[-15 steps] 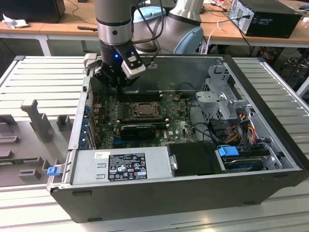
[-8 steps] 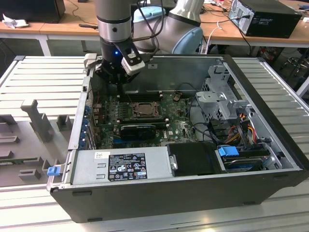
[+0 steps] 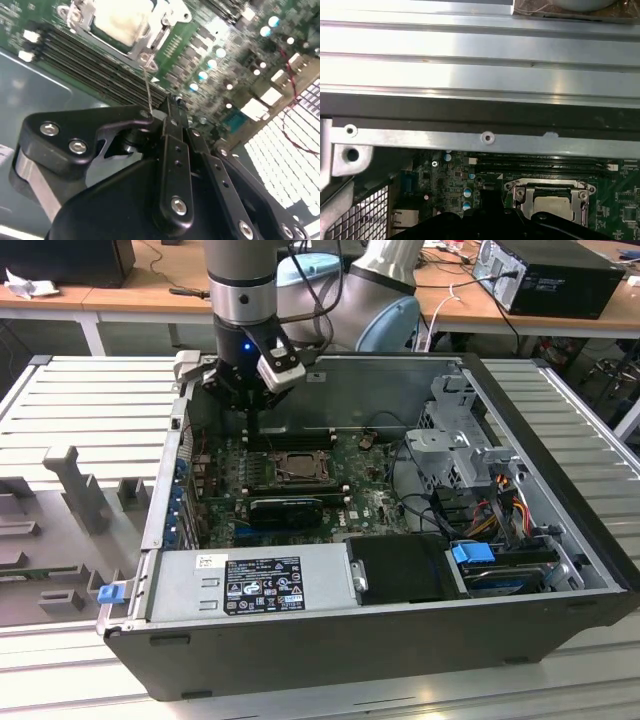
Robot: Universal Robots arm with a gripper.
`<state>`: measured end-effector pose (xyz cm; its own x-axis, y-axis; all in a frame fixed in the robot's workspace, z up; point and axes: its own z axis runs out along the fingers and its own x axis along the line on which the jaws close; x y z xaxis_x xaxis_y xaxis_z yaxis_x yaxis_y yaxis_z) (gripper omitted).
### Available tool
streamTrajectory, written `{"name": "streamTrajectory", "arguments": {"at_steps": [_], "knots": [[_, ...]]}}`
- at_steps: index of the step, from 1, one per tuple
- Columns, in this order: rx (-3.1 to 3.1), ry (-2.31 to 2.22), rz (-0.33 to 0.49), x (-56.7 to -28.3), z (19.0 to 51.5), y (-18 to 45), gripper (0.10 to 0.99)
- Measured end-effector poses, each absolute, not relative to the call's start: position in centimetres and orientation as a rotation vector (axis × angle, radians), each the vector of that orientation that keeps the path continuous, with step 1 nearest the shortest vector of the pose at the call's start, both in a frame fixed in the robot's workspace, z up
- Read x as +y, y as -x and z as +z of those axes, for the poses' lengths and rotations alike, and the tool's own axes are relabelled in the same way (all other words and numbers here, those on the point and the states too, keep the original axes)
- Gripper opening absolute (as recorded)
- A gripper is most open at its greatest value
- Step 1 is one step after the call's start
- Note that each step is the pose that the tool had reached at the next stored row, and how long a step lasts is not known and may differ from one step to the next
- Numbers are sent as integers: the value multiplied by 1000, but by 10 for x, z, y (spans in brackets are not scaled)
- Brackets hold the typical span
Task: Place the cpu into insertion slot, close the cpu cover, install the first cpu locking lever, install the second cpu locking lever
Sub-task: 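Install the first cpu locking lever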
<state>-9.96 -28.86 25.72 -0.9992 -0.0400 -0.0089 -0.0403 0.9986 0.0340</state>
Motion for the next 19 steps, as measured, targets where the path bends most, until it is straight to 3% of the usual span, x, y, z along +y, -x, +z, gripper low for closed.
{"name": "streamTrajectory", "arguments": {"at_steps": [7, 8, 19], "knots": [[3150, 63, 56, -288, 249, 52, 106], [3149, 63, 88, -288, 248, 47, 106], [3144, 70, 144, -286, 233, 41, 106]]}}
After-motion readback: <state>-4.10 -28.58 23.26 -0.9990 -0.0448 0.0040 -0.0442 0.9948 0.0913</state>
